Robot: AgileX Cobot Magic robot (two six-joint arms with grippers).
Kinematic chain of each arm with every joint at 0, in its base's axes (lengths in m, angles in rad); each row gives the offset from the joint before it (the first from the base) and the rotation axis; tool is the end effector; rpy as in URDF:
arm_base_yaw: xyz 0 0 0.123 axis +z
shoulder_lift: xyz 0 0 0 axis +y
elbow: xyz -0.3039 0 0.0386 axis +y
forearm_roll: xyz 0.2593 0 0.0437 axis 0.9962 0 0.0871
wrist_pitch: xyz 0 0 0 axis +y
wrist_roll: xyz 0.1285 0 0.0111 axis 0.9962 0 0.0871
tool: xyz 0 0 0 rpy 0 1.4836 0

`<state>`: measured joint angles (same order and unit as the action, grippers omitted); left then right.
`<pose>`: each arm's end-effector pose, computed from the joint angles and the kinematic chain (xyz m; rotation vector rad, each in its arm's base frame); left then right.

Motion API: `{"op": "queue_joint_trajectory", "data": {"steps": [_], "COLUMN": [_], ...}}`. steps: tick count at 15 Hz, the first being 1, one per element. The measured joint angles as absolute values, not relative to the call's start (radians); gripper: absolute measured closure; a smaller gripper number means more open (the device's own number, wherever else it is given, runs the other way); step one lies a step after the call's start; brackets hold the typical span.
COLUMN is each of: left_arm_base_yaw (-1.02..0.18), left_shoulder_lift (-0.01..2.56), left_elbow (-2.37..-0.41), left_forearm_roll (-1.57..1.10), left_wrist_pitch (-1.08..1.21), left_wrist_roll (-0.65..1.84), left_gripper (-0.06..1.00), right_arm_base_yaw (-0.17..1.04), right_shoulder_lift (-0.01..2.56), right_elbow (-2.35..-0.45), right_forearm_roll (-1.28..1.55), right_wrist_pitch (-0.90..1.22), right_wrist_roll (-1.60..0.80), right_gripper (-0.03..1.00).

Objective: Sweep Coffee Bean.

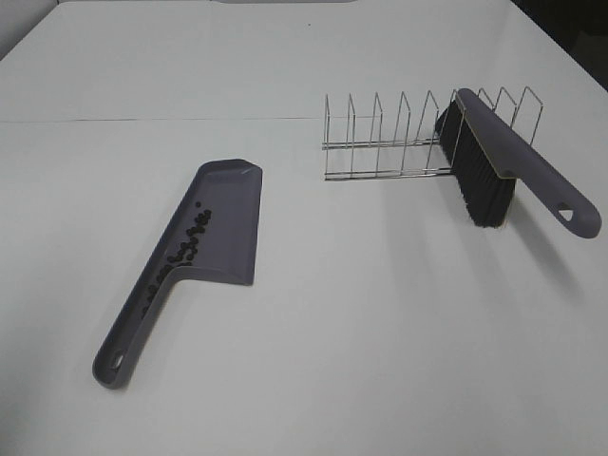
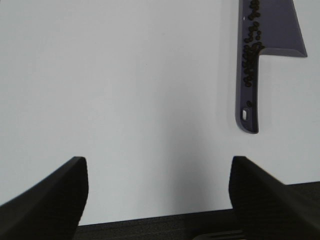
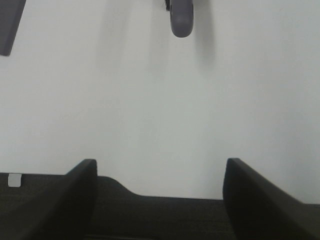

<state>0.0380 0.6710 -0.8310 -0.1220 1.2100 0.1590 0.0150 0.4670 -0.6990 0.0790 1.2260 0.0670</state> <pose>0.1088 -0.0106 0.3216 0.1434 2.5198 -0.0826 0.0674 0.0106 0.2951 0.0658 2.4774 0.1385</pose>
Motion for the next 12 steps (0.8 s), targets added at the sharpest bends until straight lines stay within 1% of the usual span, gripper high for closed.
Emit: {"op": "queue_joint_trajectory", "data": {"steps": [3,6,7,8,9,12], "left_arm_base_yaw": [-0.032,-0.034,-0.034,-0.034,-0.034,-0.034], "left_shoulder_lift": [0.574,0.432,0.31,0.31,0.203,0.079], "left_elbow": [-0.763,-0.7,-0.642,-0.642,-0.587,-0.547], "left_forearm_roll": [-0.063,-0.025,0.0,0.0,0.024,0.0], "left_wrist_pitch": [1.21,1.186,1.166,1.166,1.16,1.13], "left_wrist_roll": [0.132,0.101,0.075,0.075,0.059,0.057], "left_gripper": [0.25,0.25,0.25,0.25,0.25,0.25], "right_arm_base_yaw": [0.015,0.015,0.015,0.015,0.015,0.015], "right_shoulder_lift": [0.328,0.23,0.153,0.153,0.09,0.016], "right_elbow": [-0.643,-0.589,-0.542,-0.542,-0.51,-0.507], "right_forearm_roll": [0.06,0.052,0.052,0.052,0.052,0.068], "right_wrist_pitch": [1.226,1.226,1.226,1.226,1.228,1.226], "right_wrist_roll": [0.072,0.072,0.072,0.072,0.072,0.045], "right_gripper": [0.35,0.35,0.35,0.35,0.35,0.35]}}
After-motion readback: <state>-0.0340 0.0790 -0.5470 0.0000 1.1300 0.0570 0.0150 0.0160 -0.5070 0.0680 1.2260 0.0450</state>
